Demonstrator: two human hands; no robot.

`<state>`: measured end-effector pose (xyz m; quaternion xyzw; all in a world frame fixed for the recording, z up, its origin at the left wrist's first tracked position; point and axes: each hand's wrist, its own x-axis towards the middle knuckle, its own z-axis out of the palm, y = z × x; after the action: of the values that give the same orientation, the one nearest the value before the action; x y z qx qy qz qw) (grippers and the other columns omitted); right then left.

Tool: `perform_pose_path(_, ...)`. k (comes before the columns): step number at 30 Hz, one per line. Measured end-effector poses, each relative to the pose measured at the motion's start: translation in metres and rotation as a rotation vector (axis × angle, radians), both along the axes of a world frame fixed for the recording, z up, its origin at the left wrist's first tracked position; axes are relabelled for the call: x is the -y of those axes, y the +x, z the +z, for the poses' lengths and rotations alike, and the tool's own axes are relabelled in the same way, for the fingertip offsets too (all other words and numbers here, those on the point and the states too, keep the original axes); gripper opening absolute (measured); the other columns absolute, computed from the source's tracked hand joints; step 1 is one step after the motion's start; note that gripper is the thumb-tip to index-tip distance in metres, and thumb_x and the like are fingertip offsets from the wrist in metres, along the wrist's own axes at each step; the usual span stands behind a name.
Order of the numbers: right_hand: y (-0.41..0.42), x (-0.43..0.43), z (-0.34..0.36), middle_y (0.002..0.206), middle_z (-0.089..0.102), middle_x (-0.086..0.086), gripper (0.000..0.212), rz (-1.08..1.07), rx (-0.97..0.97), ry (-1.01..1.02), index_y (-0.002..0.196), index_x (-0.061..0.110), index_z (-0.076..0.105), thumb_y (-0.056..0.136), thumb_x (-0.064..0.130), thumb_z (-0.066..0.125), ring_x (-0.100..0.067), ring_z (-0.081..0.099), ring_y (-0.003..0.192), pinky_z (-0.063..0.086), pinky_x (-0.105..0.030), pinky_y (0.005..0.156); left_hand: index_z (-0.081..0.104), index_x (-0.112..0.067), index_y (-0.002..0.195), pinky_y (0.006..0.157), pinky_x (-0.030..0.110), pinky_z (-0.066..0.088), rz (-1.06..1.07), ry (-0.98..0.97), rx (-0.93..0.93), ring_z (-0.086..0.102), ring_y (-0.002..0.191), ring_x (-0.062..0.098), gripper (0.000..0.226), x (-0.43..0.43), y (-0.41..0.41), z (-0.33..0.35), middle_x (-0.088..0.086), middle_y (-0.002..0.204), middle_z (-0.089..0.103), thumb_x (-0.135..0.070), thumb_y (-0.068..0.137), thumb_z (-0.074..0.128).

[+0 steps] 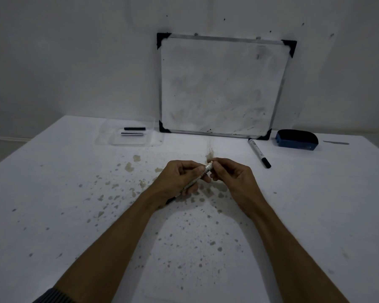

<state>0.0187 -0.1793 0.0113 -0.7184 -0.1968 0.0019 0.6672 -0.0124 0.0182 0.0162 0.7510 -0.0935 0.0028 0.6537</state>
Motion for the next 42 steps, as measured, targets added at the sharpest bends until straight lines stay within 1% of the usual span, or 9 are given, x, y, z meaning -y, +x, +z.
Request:
perform_pose_path(6,-0.001,-0.003,0.005,0.101,0.079,-0.006,0.025,0.004,-0.059,0.015,0.12,0.011,0.074,0.1,0.022,0.062,-0.015,0.076,0.089,0.061,-0.026,0.081,0.075,-0.008,0.113,0.046,0.025,0.05,0.066,-0.02,-0.023,0.06,0.05,0.014,0.025,0.005,-0.001,0.003,0.008,0.092,0.081,-0.025,0.101,0.061)
perform_pose_path(9,-0.009,-0.011,0.007,0.102,0.076,-0.002,0.031,-0.122,-0.081,-0.027,0.124,0.018,0.065,0.102,0.037,0.056,-0.01,0.075,0.088,0.059,-0.025,0.077,0.075,-0.012,0.116,0.065,0.024,0.059,0.095,-0.081,-0.106,0.075,0.073,0.016,0.023,0.013,-0.004,0.01,0.006,0.097,0.081,-0.025,0.1,0.063)
perform_pose_path(12,-0.026,-0.014,0.013,0.104,0.071,0.001,0.031,-0.263,-0.13,-0.085,0.118,0.028,0.055,0.099,0.052,0.053,-0.009,0.071,0.084,0.058,-0.026,0.073,0.069,0.0,0.122,0.088,0.034,0.061,0.07,-0.365,-0.182,0.076,0.104,0.028,0.027,0.019,-0.002,0.019,0.019,0.115,0.076,-0.015,0.103,0.057)
perform_pose_path(15,-0.043,-0.012,0.022,0.104,0.067,0.01,0.035,-0.209,-0.127,-0.212,0.118,0.031,0.053,0.095,0.057,0.058,-0.005,0.068,0.091,0.051,-0.018,0.068,0.063,0.004,0.125,0.092,0.038,0.06,0.063,-0.529,-0.185,0.073,0.109,0.03,0.029,0.027,0.0,0.032,0.02,0.119,0.074,-0.015,0.107,0.048)
perform_pose_path(19,-0.06,-0.002,0.021,0.098,0.07,0.005,0.026,-0.266,-0.055,-0.237,0.114,0.026,0.061,0.098,0.046,0.059,-0.014,0.07,0.087,0.05,-0.02,0.068,0.061,0.003,0.121,0.102,0.044,0.053,0.037,-0.477,-0.138,0.071,0.115,0.029,0.03,0.044,0.005,0.043,0.018,0.118,0.075,-0.019,0.108,0.047)
perform_pose_path(27,-0.06,0.036,0.022,0.1,0.075,0.004,0.034,-0.438,-0.014,-0.348,0.12,0.021,0.066,0.095,0.045,0.065,-0.006,0.07,0.082,0.052,-0.017,0.072,0.062,-0.001,0.123,0.099,0.032,0.055,-0.036,-0.231,-0.098,0.073,0.111,0.02,0.036,0.073,0.019,0.038,0.01,0.113,0.079,-0.03,0.106,0.052)
perform_pose_path(31,-0.034,0.053,0.019,0.103,0.069,-0.001,0.026,-0.633,0.118,-0.553,0.112,0.021,0.073,0.094,0.039,0.067,-0.015,0.067,0.084,0.059,-0.034,0.08,0.069,-0.018,0.119,0.087,0.023,0.047,0.143,0.287,0.003,0.066,0.105,0.009,0.049,0.072,0.042,0.019,-0.009,0.109,0.075,-0.056,0.103,0.043)
perform_pose_path(36,0.031,0.068,0.02,0.096,0.075,-0.004,0.029,-0.818,0.261,-0.952,0.107,0.016,0.076,0.095,0.039,0.062,-0.027,0.06,0.098,0.042,-0.039,0.084,0.069,-0.011,0.12,0.099,0.04,0.052,0.253,0.761,0.258,0.065,0.109,0.026,0.033,0.048,0.068,-0.026,0.007,0.119,0.069,-0.033,0.097,0.059)
perform_pose_path(42,0.082,0.066,0.001,0.088,0.07,-0.008,0.028,-0.831,0.255,-1.113,0.095,0.014,0.078,0.09,0.036,0.062,-0.029,0.057,0.096,0.039,-0.041,0.082,0.07,-0.014,0.114,0.096,0.048,0.051,0.277,0.825,0.353,0.064,0.103,0.025,0.034,0.049,0.072,-0.033,0.004,0.113,0.068,-0.037,0.094,0.055)
